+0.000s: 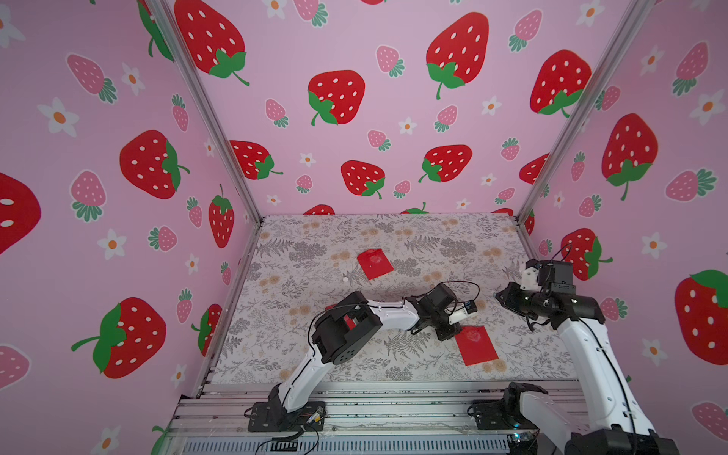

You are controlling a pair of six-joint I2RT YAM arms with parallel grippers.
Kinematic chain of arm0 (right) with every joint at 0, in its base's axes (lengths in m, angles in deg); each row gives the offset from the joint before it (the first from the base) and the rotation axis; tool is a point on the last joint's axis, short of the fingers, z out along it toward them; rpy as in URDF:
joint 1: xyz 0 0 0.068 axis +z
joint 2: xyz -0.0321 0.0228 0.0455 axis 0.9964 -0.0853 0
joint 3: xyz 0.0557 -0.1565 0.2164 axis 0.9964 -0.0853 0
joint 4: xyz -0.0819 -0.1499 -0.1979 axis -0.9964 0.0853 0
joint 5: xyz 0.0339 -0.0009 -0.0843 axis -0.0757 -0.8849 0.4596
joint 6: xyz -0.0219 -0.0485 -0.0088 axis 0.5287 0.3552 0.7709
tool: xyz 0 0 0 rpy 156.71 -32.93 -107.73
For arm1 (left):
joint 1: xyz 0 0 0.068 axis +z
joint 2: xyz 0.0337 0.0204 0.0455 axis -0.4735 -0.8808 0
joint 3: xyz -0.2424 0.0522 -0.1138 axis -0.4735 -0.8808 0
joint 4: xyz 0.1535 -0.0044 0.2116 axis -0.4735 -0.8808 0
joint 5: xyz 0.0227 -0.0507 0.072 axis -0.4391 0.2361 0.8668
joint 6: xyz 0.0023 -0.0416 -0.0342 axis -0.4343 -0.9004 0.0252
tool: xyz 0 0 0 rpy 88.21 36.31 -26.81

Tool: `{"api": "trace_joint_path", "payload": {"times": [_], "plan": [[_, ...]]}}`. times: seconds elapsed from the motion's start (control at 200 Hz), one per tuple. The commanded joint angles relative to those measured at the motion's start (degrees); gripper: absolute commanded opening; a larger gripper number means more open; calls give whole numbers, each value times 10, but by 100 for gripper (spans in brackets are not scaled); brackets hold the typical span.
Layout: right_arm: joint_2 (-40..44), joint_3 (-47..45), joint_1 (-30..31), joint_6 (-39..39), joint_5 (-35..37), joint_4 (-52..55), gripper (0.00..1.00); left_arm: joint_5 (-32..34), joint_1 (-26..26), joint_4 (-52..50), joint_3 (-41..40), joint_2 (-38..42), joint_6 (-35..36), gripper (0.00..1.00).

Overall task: Seal the envelope with a glue stick
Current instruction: Move the envelope to the center of the board, then apply the envelope at the center of the board.

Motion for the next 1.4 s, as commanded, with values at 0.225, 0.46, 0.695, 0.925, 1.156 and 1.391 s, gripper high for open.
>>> {"api": "trace_joint_path", "payload": {"times": [0.225, 0.46, 0.695, 0.925, 1.156, 1.391], "plan": [[-12, 30, -3, 23, 7, 11, 0, 24, -2, 17, -44, 46, -23, 0], [8, 24, -3, 16, 12, 10, 0, 37, 10, 48, -106, 79, -52, 0], [13, 29, -3, -13, -5, 36, 0, 63, 36, 118, -223, 153, -139, 0], [-38, 69, 62, -36, -8, 115, 0, 107, 43, 184, -321, 214, -253, 0], [-137, 138, 222, -37, 49, 208, 0, 133, 41, 222, -379, 244, -323, 0], [-220, 143, 279, -54, 40, 216, 0, 128, 40, 221, -382, 230, -327, 0]]}}
